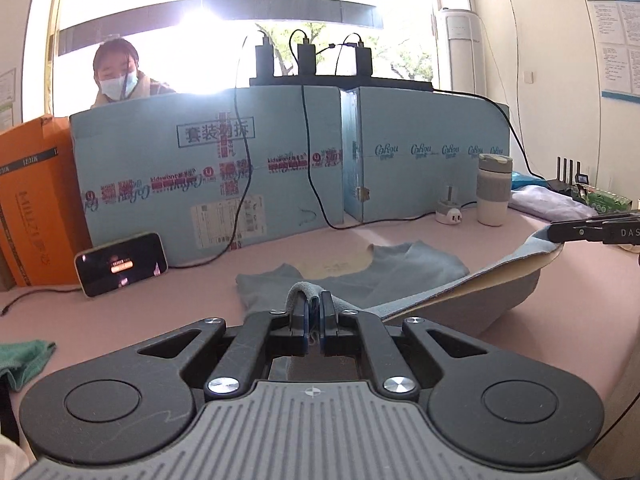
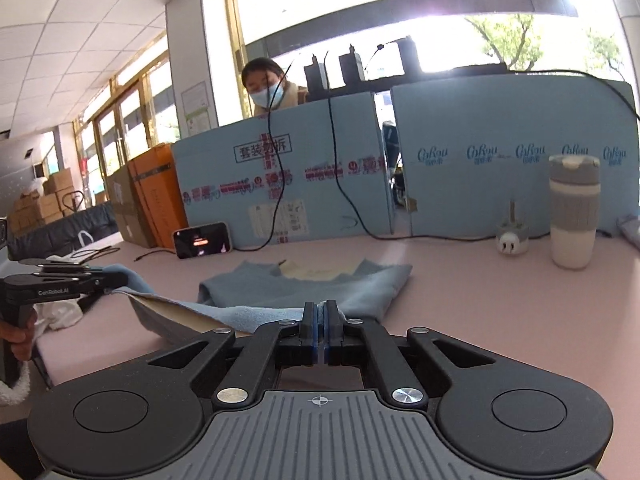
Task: Fold clothes
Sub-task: 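Lift the hem with both grippers and fold it toward the collar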
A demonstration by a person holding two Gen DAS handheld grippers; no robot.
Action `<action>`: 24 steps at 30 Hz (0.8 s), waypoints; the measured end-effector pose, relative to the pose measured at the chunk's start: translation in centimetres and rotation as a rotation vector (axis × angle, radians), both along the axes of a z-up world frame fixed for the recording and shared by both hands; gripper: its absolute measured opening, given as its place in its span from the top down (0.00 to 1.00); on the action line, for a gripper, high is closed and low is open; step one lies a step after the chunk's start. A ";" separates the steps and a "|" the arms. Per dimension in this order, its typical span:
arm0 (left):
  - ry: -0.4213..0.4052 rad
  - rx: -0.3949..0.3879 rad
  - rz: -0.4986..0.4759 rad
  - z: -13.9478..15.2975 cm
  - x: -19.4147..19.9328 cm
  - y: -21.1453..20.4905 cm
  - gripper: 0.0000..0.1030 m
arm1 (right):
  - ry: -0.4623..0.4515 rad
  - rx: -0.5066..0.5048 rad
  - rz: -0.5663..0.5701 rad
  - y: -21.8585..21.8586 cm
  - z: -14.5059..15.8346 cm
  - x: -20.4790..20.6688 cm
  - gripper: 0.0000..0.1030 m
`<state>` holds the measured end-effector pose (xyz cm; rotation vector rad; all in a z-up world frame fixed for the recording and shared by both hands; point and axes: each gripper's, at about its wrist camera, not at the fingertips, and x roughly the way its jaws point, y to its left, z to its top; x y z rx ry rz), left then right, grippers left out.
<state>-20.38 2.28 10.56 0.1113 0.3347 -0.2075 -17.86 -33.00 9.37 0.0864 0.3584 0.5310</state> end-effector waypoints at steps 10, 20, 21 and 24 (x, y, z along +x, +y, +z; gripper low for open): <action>0.004 0.031 0.039 0.8 10.9 1.3 0.96 | -0.113 -0.081 -0.070 4.5 3.2 8.8 0.96; 0.200 -0.088 0.146 -5.7 21.2 3.4 0.85 | -0.066 -0.140 -0.188 7.0 -1.1 18.6 0.96; 0.220 -0.090 0.168 -6.7 21.8 3.5 0.73 | -0.051 -0.145 -0.198 7.1 -1.9 19.2 0.96; 0.237 -0.141 0.221 -8.1 22.2 4.7 0.46 | -0.012 -0.163 -0.229 7.2 -4.5 20.7 0.94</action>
